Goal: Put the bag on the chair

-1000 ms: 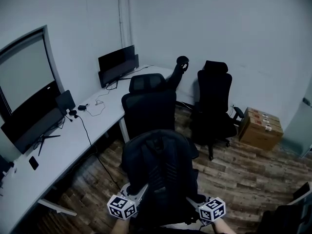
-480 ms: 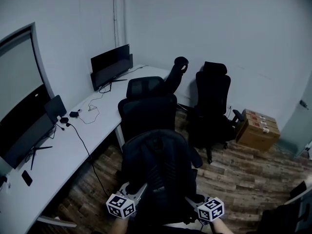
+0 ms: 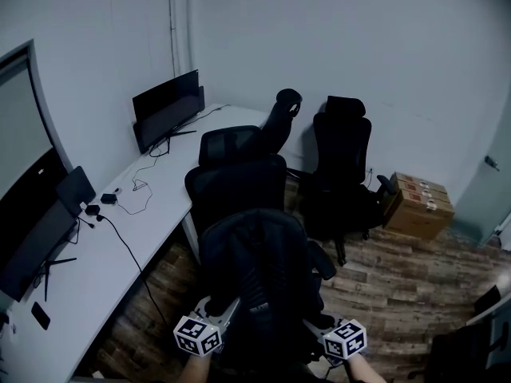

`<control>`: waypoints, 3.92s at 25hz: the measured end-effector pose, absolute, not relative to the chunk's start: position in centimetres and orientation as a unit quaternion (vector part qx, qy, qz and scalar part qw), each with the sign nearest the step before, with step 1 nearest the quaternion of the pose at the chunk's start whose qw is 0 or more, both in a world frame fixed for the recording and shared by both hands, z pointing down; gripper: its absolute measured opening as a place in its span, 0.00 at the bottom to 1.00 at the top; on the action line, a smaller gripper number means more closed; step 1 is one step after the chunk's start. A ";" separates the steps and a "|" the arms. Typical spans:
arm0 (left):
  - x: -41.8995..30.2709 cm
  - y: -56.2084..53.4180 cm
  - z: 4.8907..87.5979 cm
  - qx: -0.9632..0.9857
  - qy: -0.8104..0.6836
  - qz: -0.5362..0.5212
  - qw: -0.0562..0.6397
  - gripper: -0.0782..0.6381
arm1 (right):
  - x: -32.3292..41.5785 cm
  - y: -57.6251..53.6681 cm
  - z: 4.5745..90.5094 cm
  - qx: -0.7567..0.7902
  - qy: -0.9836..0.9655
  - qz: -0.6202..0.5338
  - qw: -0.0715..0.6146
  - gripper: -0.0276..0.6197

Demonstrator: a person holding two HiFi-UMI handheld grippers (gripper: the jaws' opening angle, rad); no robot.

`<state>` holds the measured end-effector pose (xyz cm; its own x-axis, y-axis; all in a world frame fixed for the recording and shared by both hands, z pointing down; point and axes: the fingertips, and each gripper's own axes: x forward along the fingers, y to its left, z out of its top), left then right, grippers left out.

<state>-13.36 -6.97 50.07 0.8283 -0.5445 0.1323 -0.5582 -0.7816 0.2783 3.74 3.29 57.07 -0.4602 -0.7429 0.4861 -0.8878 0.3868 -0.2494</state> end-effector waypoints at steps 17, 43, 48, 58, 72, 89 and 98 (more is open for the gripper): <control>-10.2 -21.3 53.9 0.911 -0.369 0.020 0.183 0.28 | 8.4 -13.7 60.6 0.426 -0.848 0.255 0.183 0.21; -8.8 -43.3 71.5 0.851 -0.469 0.036 0.235 0.29 | 10.9 -39.4 78.1 0.319 -0.869 0.300 0.231 0.21; -8.9 -45.9 74.6 0.846 -0.475 0.040 0.241 0.29 | 10.9 -42.1 81.1 0.318 -0.866 0.304 0.238 0.21; -9.7 -47.6 79.6 0.835 -0.481 0.058 0.261 0.32 | 10.7 -43.6 85.9 0.317 -0.853 0.332 0.249 0.22; -11.6 -48.2 83.8 0.797 -0.505 0.071 0.324 0.55 | 12.2 -44.2 89.6 0.351 -0.823 0.366 0.256 0.31; -10.6 -46.4 82.2 0.779 -0.523 0.093 0.332 0.65 | 16.5 -45.0 87.4 0.423 -0.792 0.365 0.245 0.40; -12.0 -44.0 79.3 0.764 -0.558 0.093 0.309 0.65 | 16.5 -43.3 83.5 0.445 -0.798 0.353 0.201 0.39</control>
<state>-12.00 -44.01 79.29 0.3594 -0.7958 0.4873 -0.9110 -0.1860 0.3681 16.52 -43.31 83.54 -0.5223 -0.5688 0.6354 -0.8527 0.3547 -0.3834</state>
